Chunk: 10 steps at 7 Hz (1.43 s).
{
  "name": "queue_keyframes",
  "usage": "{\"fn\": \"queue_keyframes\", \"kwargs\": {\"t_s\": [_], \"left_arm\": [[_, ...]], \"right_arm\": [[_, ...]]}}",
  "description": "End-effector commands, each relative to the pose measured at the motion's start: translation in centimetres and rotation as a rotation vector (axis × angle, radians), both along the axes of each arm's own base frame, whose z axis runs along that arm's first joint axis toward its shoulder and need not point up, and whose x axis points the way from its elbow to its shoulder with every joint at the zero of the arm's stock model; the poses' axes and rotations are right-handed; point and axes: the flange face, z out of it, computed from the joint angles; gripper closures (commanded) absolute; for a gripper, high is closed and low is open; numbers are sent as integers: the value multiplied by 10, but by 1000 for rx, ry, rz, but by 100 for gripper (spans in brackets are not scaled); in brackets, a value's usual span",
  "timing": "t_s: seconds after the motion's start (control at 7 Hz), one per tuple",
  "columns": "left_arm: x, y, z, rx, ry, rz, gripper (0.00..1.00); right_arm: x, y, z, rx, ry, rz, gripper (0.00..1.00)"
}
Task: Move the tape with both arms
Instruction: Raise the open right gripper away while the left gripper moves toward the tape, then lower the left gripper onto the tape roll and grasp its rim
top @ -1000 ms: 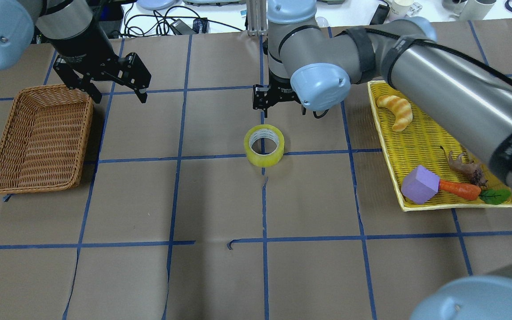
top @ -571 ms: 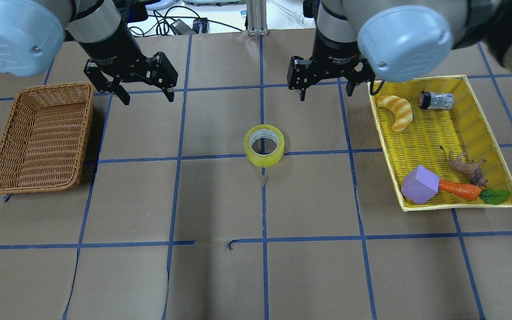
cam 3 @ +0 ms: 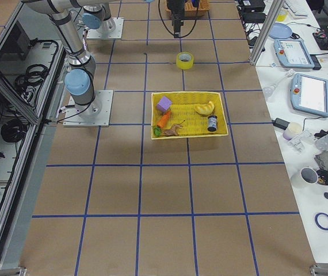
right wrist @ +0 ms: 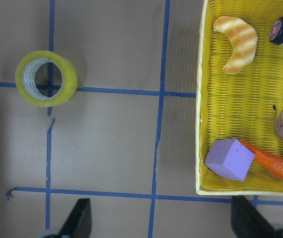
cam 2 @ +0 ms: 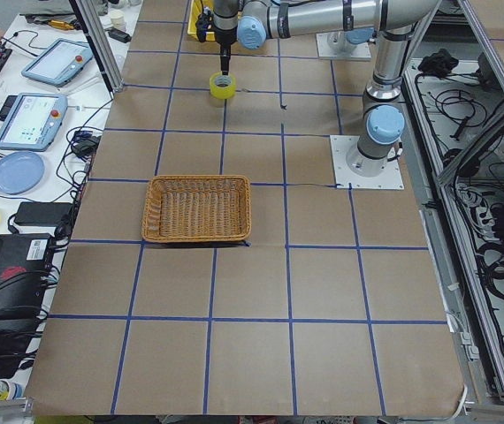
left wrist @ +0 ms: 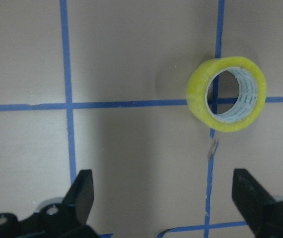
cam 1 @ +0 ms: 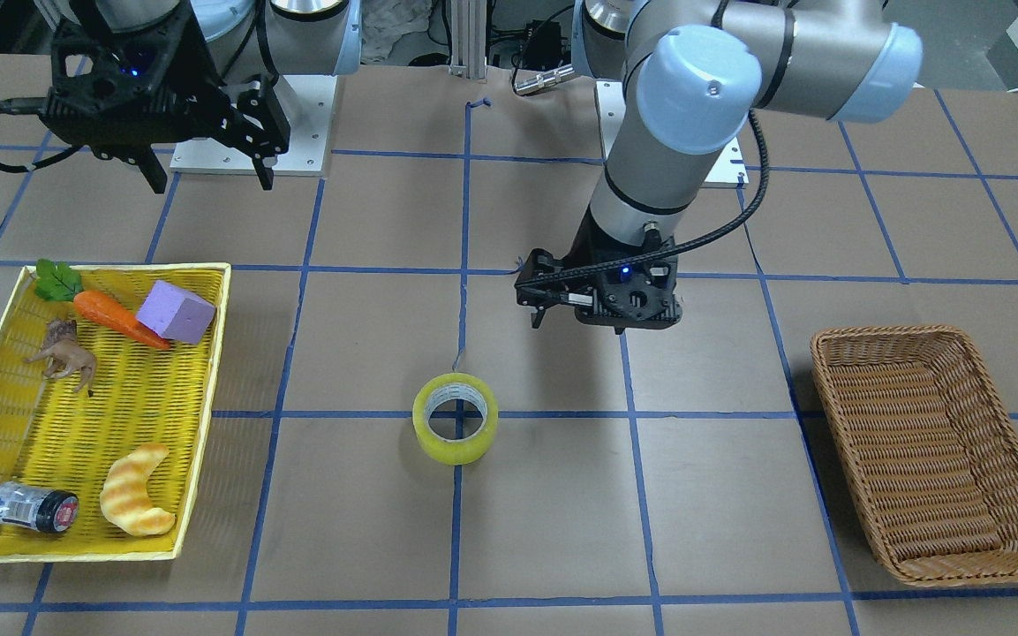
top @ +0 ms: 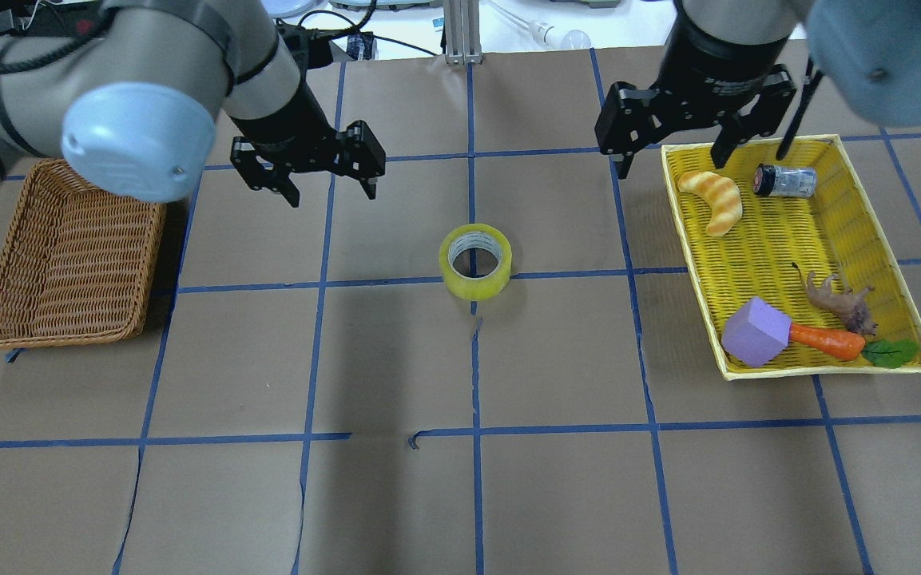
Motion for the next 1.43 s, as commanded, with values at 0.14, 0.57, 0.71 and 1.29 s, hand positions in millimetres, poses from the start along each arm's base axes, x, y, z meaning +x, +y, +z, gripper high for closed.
{"fn": "queue_keyframes", "kwargs": {"t_s": [0.14,0.57,0.71,1.29], "left_arm": [[-53,-10,-70,-49,68,42,0],[-58,-30,-128,-56,61,34,0],[-58,-33,-143,-37,53,30,0],[-55,-33,-162,-15,17,11,29]], "right_arm": [[1,-6,10,-74,-16,-11,0],[1,-6,7,-63,-18,-60,0],[1,-6,8,-65,-18,-60,0],[1,-6,6,-59,-18,-60,0]]}}
